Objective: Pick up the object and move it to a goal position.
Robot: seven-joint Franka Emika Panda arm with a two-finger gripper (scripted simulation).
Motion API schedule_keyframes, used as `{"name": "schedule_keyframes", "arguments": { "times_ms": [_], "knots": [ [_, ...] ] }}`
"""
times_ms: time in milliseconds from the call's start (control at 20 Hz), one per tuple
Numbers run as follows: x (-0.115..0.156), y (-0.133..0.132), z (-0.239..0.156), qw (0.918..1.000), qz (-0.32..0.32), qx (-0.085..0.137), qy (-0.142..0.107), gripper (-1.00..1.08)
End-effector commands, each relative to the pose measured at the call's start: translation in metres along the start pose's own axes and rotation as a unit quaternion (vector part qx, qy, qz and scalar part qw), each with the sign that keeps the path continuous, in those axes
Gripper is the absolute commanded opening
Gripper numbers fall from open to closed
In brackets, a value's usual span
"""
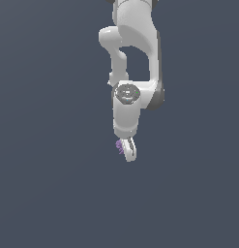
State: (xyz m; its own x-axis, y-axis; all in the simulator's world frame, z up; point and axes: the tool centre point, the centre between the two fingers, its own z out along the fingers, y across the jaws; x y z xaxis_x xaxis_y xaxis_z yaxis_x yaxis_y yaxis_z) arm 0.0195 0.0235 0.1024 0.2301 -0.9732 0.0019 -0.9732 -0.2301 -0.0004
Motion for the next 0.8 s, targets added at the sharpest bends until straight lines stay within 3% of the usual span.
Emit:
{"name": "schedule_keyframes", "arguments": {
  "times_ms": [0,750],
  "knots": [
    [-0.021,-0.018,-0.012,1.0,0.0,0.0,0.0,-1.0],
    [-0.109,-0.1,-0.063,1.0,0.0,0.0,0.0,-1.0]
  ]
}}
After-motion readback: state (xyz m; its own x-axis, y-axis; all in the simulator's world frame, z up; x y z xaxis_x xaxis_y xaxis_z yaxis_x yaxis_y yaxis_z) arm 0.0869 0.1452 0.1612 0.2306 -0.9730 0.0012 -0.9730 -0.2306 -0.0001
